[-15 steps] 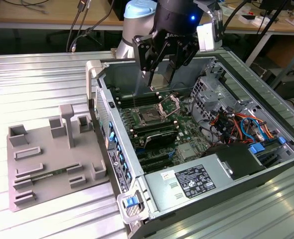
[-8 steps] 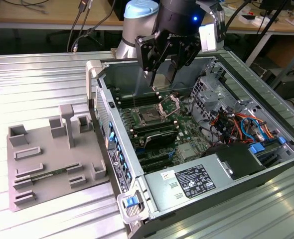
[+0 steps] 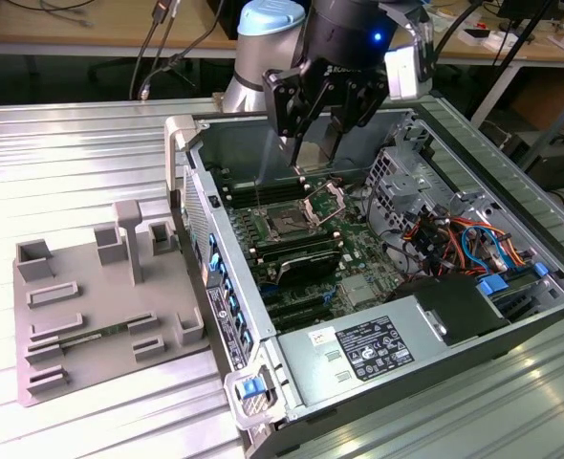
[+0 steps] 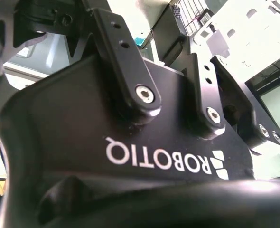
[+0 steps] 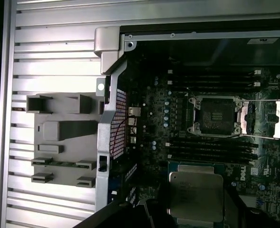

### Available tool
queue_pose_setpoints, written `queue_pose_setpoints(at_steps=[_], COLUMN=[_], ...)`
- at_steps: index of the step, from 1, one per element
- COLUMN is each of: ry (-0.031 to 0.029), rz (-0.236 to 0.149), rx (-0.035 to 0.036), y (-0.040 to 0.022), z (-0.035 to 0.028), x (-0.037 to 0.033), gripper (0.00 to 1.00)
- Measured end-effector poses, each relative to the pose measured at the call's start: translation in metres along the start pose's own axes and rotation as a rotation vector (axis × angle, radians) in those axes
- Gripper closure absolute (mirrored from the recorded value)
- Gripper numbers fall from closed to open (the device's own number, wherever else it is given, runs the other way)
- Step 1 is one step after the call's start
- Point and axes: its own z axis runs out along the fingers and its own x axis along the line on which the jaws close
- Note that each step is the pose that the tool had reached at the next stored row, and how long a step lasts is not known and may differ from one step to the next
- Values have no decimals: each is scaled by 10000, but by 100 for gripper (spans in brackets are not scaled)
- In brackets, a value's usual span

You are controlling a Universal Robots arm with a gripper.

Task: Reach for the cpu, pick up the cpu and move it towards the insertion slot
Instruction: 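Pick up the cpu and move it towards the insertion slot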

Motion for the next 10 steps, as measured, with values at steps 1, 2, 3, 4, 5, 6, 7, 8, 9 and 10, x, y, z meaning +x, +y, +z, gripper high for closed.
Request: queue_pose_setpoints(at_steps=[1, 2, 3, 4, 5, 6, 7, 8, 9, 10], ry=[0, 0, 0, 0, 1, 0, 0, 0, 1, 1], rz=[0, 0, 0, -1, -1, 0, 0, 0, 0, 0], rx=[1, 1, 0, 1, 1, 1, 1, 1, 1, 0], y=[0, 0, 0, 1, 1, 1, 1, 1, 1, 1], z=[1, 2, 4, 5, 5, 7, 8, 9, 10, 11], x=[-4, -8, -13, -17, -21, -25, -29, -33, -36, -41], gripper=[46, 46, 46, 46, 46, 46, 46, 46, 46, 46])
